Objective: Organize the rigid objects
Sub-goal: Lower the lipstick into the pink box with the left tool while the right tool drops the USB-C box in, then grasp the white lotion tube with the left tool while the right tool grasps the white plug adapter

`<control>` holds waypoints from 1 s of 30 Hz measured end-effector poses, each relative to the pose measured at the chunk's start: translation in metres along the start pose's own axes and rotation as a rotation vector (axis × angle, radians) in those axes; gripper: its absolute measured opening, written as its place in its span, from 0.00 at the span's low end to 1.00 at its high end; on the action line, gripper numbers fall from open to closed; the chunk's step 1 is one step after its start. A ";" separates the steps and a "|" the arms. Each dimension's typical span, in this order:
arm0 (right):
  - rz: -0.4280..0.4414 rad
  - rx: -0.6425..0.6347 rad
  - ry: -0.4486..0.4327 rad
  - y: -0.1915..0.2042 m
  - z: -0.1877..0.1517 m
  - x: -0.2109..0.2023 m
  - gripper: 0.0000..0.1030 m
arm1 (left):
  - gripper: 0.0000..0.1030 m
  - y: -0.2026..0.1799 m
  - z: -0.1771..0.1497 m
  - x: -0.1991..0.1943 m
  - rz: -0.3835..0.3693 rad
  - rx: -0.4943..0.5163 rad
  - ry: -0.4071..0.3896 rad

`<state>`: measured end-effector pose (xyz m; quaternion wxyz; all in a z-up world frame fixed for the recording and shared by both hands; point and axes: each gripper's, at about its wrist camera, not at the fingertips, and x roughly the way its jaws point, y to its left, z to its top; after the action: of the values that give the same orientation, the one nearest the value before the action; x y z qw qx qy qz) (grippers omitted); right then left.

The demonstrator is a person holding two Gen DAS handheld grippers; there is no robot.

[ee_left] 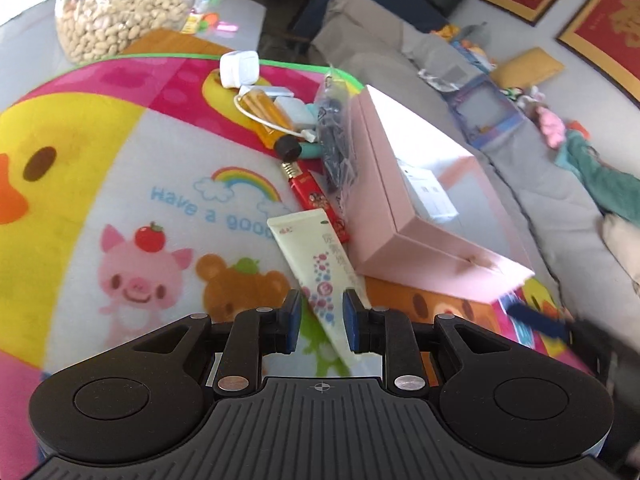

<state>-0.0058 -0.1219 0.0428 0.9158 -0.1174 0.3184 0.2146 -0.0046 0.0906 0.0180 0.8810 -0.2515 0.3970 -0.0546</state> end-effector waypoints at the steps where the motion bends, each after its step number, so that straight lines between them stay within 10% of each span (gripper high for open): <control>1: -0.008 0.012 0.004 -0.004 -0.006 -0.001 0.64 | 0.25 -0.004 0.001 0.002 0.009 0.003 -0.004; 15: -0.018 0.134 0.016 -0.026 -0.047 0.002 0.65 | 0.56 -0.059 -0.007 0.031 0.175 0.244 -0.002; 30: 0.083 0.083 -0.047 -0.007 0.013 -0.008 0.64 | 0.40 0.022 -0.010 -0.026 0.262 0.362 -0.081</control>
<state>-0.0013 -0.1261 0.0581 0.9175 -0.0610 0.3099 0.2419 -0.0320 0.1134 0.0196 0.9265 -0.0373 0.3744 0.0002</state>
